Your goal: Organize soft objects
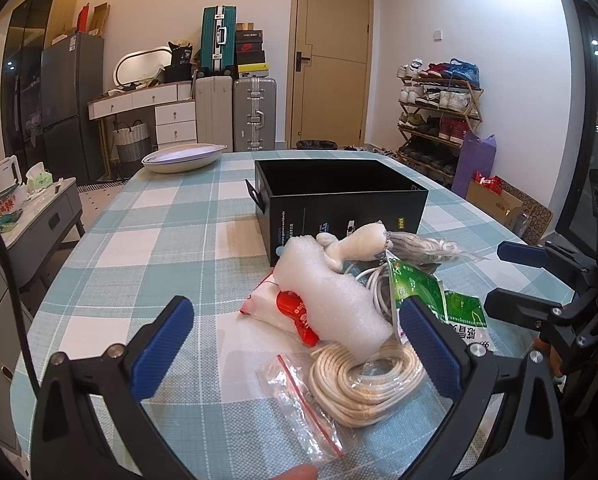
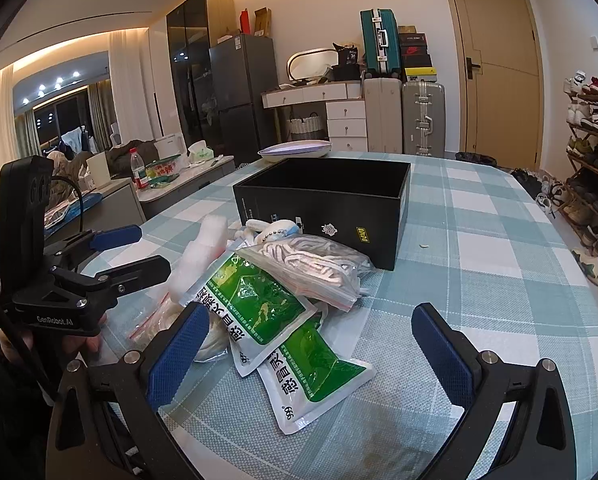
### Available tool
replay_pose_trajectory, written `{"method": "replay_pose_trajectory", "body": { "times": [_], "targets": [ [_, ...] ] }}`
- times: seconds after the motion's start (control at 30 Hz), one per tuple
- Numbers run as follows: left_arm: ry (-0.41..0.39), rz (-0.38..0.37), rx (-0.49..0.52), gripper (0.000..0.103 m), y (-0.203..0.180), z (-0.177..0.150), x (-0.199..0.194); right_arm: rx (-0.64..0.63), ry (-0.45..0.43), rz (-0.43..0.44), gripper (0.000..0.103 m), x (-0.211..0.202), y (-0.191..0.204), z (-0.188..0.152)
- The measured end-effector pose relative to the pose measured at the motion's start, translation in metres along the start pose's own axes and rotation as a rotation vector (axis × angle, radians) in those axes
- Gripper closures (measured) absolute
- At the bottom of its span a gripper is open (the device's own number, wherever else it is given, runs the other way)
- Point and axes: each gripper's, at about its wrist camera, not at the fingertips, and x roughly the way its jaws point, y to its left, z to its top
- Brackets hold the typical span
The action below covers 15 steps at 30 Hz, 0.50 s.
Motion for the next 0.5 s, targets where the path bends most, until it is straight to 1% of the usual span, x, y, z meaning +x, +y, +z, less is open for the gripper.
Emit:
{"method": "replay_pose_trajectory", "body": {
  "times": [0.5],
  "targets": [
    [0.002, -0.001, -0.01, 0.0, 0.0019, 0.0007, -0.0015, -0.001, 0.01, 0.002, 0.0, 0.0002, -0.0009, 0.0002]
  ]
}}
